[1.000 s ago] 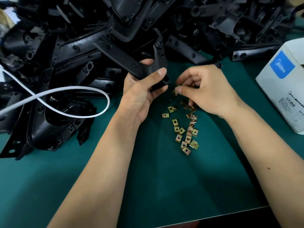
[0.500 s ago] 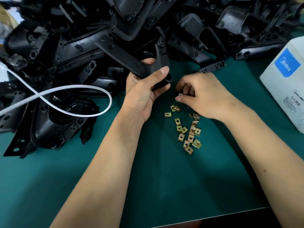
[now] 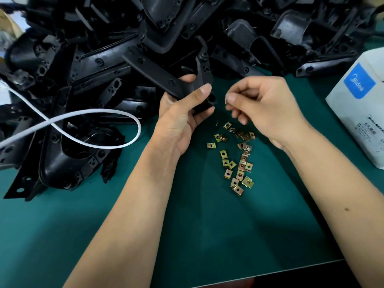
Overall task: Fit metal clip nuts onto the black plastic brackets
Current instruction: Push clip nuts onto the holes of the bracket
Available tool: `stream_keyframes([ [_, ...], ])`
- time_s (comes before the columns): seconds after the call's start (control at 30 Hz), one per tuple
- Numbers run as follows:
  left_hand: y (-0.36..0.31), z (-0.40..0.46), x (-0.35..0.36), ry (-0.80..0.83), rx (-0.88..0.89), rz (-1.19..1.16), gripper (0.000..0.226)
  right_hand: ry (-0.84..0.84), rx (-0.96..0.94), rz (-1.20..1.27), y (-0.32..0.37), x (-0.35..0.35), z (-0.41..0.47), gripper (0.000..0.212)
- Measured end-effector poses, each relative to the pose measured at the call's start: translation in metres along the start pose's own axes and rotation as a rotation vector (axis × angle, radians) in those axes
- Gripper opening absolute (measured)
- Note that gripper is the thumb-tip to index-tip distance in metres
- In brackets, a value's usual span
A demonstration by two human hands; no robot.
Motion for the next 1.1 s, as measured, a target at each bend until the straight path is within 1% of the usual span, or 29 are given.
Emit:
stream_keyframes([
  [0.07, -0.001, -0.001, -0.001, 0.037, -0.031, 0.006, 0.032, -0.015, -0.004, 0.162, 0.002, -0.002, 0.0, 0.01],
  [0.17, -0.005, -0.001, -0.006, 0.064, -0.05, 0.055, 0.032, 0.02, -0.017, 0.235, 0.003, 0.0, -0.001, 0.013],
  [0.33, -0.01, -0.001, -0.011, 0.087, -0.077, 0.07, 0.036, 0.065, -0.064, 0.241, 0.007, 0.002, -0.002, 0.021],
  [0.47, -0.01, -0.003, -0.008, 0.107, -0.087, 0.148, 0.053, 0.049, -0.115, 0.23, 0.01, 0.005, -0.003, 0.02],
  [0.57, -0.011, -0.004, -0.008, 0.103, -0.087, 0.141, 0.049, 0.055, -0.134, 0.213, 0.011, 0.006, -0.003, 0.017],
  [0.67, -0.012, -0.005, -0.007, 0.108, -0.088, 0.136, 0.045, 0.055, -0.15, 0.217, 0.012, 0.007, -0.004, 0.022],
  [0.8, -0.012, -0.007, -0.005, 0.107, -0.078, 0.163, 0.055, -0.004, -0.121, 0.28, 0.01, 0.008, -0.005, 0.023],
  [0.93, -0.012, -0.007, -0.005, 0.106, -0.073, 0.171, 0.056, -0.022, -0.051, 0.387, 0.008, 0.012, -0.006, 0.019],
  [1.1, -0.011, -0.006, -0.006, 0.094, -0.071, 0.149, 0.053, -0.017, -0.033, 0.42, 0.01, 0.013, -0.008, 0.021],
])
Point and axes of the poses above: each hand's wrist, its own z-axis towards the middle knuckle, its own x-axis out of the palm, y = z × x, the point moved 4 cm from there along z, towards the middle knuckle, and after that the axes turned 6 degrees about -x, right-handed, at the moved point
